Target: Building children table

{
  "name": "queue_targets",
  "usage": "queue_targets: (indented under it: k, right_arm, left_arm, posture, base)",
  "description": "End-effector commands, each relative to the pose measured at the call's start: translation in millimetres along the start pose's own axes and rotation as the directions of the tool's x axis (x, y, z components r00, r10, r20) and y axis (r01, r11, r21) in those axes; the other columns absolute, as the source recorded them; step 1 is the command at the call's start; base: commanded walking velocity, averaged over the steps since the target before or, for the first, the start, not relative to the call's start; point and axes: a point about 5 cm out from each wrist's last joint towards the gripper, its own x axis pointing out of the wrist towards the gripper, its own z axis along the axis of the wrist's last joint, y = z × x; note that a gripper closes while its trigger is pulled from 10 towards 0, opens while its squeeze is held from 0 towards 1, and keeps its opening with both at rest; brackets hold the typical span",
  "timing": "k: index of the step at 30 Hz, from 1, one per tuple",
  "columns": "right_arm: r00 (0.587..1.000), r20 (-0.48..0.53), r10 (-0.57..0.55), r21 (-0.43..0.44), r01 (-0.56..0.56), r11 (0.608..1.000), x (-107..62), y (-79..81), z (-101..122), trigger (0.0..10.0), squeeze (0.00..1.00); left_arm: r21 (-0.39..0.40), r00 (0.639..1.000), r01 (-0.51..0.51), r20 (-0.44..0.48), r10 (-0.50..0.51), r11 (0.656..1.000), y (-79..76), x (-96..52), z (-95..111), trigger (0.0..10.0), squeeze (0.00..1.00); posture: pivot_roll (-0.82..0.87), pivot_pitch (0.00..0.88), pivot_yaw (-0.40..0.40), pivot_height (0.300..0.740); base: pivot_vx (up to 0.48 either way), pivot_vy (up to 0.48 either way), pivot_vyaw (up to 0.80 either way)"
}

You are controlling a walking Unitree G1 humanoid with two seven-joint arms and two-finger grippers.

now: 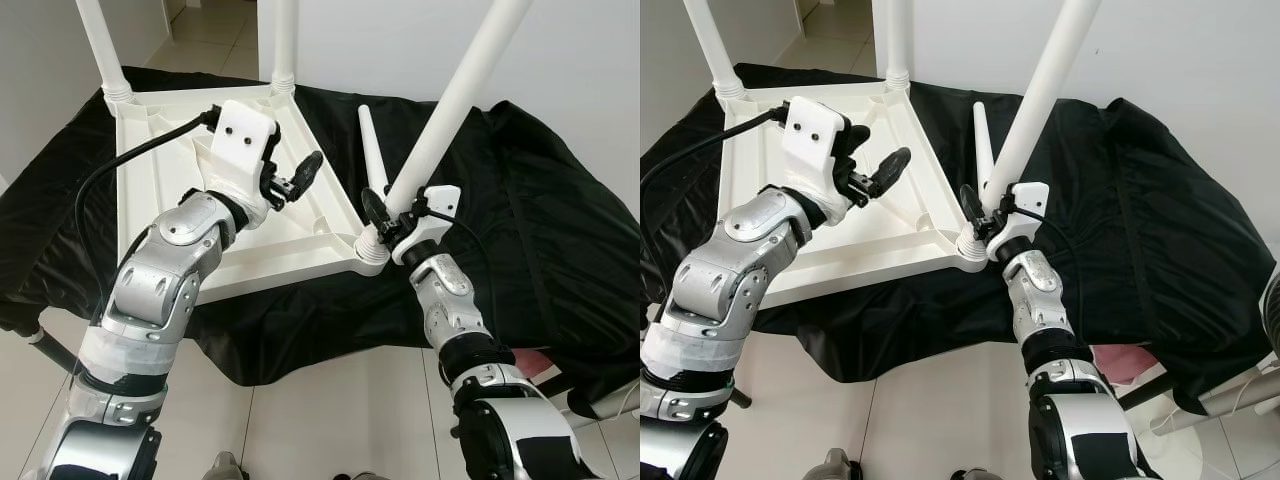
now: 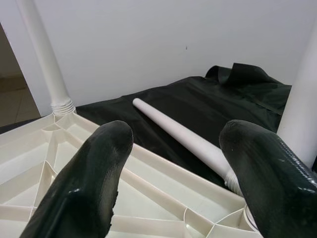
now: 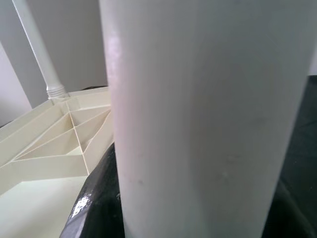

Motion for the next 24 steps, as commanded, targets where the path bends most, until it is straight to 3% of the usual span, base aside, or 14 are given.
queue_targets:
  k: [1, 2, 5, 8, 14, 24]
  right_arm:
    - [0.987, -0.15, -0.06, -0.021, 0.057, 0.998, -22.9, -10.1, -33.1, 10.0, 0.0]
    - [0.988, -0.151, -0.029, -0.07, 0.019, 0.997, -25.0, -7.6, -33.9, 10.0, 0.0]
    - [0.988, -0.152, -0.007, -0.1, -0.009, 0.995, -26.3, -5.5, -34.6, 10.0, 0.0]
    - [0.978, -0.175, 0.11, -0.236, -0.15, 0.96, -32.6, 6.1, -39.1, 10.0, 0.0]
    - [0.97, -0.197, 0.143, -0.273, -0.195, 0.942, -36.0, 8.3, -42.6, 10.0, 0.0]
    - [0.955, -0.223, 0.193, -0.256, -0.248, 0.934, -38.8, 10.5, -47.3, 10.0, 0.0]
  left_arm:
    - [0.016, 0.999, 0.031, 0.007, -0.031, 0.999, -1.7, 0.9, 5.0, 10.0, 0.0]
    - [0.015, 1.0, 0.03, 0.006, -0.03, 0.999, -1.3, 0.8, 5.1, 10.0, 0.0]
    - [0.015, 1.0, 0.03, 0.006, -0.03, 0.999, -1.0, 0.8, 5.1, 10.0, 0.0]
    - [0.016, 1.0, 0.024, 0.005, -0.024, 1.0, 0.1, 0.7, 5.6, 10.0, 0.0]
    - [0.016, 1.0, 0.02, 0.008, -0.02, 1.0, 0.8, 0.4, 6.5, 10.0, 0.0]
    - [0.018, 1.0, 0.01, 0.011, -0.01, 1.0, 2.9, 0.2, 7.4, 10.0, 0.0]
  posture:
    - [0.1, 0.124, -0.037, 0.74]
    - [0.1, 0.125, -0.039, 0.74]
    - [0.1, 0.125, -0.039, 0.74]
    - [0.1, 0.123, -0.04, 0.74]
    - [0.11, 0.122, -0.041, 0.74]
    - [0.1, 0.12, -0.04, 0.74]
  base:
    - [0.0, 0.0, 0.0]
    - [0.0, 0.0, 0.0]
    - [0.0, 0.0, 0.0]
    - [0.0, 0.0, 0.0]
    - [0.0, 0.0, 0.0]
    - [0.0, 0.0, 0.0]
